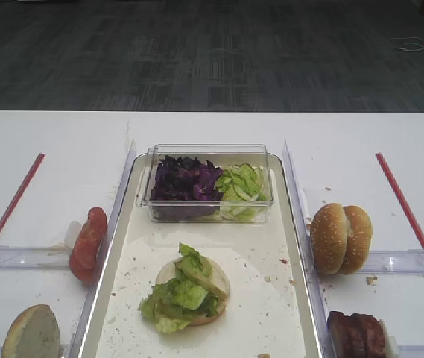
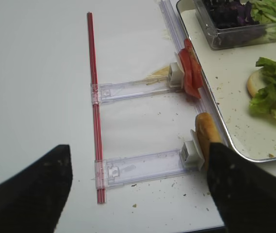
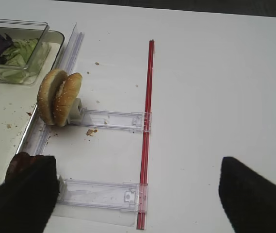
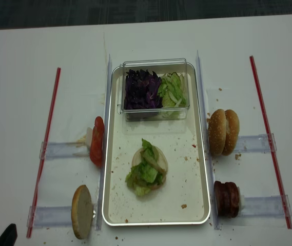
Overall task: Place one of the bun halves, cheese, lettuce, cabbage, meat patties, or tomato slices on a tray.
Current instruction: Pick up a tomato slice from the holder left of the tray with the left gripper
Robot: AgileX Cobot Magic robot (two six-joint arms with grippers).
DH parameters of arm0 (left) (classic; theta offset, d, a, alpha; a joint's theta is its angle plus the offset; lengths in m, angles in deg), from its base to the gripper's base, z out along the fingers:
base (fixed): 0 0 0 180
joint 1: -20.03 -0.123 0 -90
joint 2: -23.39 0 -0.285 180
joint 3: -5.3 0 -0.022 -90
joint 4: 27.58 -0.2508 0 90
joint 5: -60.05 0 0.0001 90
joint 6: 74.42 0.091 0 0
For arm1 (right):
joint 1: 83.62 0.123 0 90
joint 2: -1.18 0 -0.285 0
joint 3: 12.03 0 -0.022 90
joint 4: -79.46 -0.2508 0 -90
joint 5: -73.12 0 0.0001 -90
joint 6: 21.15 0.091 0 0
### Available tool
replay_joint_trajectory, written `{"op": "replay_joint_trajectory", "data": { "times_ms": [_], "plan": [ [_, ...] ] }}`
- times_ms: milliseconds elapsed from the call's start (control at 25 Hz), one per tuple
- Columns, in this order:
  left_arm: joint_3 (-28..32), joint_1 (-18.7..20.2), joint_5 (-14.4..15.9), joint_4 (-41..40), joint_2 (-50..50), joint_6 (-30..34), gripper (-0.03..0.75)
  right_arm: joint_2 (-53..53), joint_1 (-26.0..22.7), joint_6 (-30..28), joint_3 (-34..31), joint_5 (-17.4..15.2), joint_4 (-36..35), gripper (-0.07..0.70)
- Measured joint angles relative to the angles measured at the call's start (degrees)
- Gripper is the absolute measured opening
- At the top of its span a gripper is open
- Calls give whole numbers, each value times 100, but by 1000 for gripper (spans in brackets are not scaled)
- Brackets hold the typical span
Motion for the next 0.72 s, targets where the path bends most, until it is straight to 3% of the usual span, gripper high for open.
{"op": "replay_joint_trajectory", "data": {
  "times_ms": [720],
  "plan": [
    [-15, 0, -90, 0, 0, 0, 561, 0, 0, 12, 0, 0, 0, 693]
  ]
}}
